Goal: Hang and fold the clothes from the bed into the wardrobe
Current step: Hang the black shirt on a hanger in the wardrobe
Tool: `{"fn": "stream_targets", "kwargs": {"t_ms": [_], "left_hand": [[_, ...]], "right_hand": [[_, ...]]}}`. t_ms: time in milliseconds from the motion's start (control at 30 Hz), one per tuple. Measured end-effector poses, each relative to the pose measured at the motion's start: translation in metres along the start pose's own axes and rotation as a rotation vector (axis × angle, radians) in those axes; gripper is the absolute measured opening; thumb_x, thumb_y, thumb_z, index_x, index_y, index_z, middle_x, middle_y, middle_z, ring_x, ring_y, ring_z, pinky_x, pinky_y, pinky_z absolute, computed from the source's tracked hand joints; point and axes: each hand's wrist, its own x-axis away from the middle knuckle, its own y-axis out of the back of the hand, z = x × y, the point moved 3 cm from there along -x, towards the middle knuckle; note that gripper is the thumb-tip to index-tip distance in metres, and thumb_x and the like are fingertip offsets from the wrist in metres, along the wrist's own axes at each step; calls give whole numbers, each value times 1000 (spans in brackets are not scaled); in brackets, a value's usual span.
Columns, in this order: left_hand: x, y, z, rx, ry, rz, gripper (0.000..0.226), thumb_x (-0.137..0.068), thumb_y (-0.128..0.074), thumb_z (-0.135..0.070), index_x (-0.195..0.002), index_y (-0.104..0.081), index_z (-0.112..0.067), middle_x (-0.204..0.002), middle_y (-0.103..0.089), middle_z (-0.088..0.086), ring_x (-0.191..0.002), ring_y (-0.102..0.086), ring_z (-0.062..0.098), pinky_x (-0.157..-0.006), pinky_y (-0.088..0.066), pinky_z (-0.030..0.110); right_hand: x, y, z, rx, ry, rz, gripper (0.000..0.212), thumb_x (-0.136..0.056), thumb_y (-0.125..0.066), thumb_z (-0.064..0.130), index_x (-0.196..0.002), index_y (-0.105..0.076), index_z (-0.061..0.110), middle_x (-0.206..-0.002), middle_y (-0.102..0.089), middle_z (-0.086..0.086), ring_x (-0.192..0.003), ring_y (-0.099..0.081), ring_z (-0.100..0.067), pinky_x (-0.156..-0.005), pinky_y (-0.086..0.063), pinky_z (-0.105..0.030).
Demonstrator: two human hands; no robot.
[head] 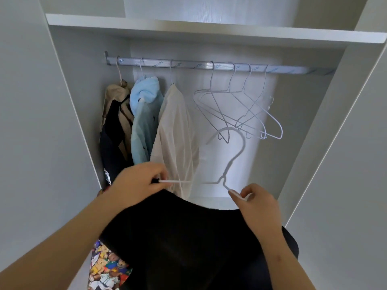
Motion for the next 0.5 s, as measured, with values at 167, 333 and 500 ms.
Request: {"fn": "stream_targets", "kwargs": {"t_ms": [167, 333, 500], "left_hand": [[6, -1, -1, 58, -39, 14, 20, -84, -46, -53, -88, -56, -37, -76, -47, -26, -73, -48, -8, -67, -39, 13], [12, -7, -7, 107, 10, -117, 25, -93, -48, -39, -90, -69, -25, -61, -47, -27, -59, -47, -10, -61, -34, 8], [14, 5, 4, 133, 134, -247, 21, -90, -52, -35, -89, -69, -22, -66, -53, -21, -62, -51, -2, -57, -37, 14]], "right_hand": [[-1, -1, 3, -13, 2, -67, 33, -77, -67, 49, -63, -48, 25, -58, -52, 7, -56, -51, -11, -52, -37, -23], [-2, 0, 14, 8, 50, -83, 31, -79, -67, 43, -64, -46, 26, -60, -52, 8, -56, -50, -10, -51, -36, -22], [-5, 9, 18, 51, 175, -76, 18, -81, -60, 47, -80, -56, 29, -78, -58, 15, -83, -53, -12, -91, -34, -33]]}}
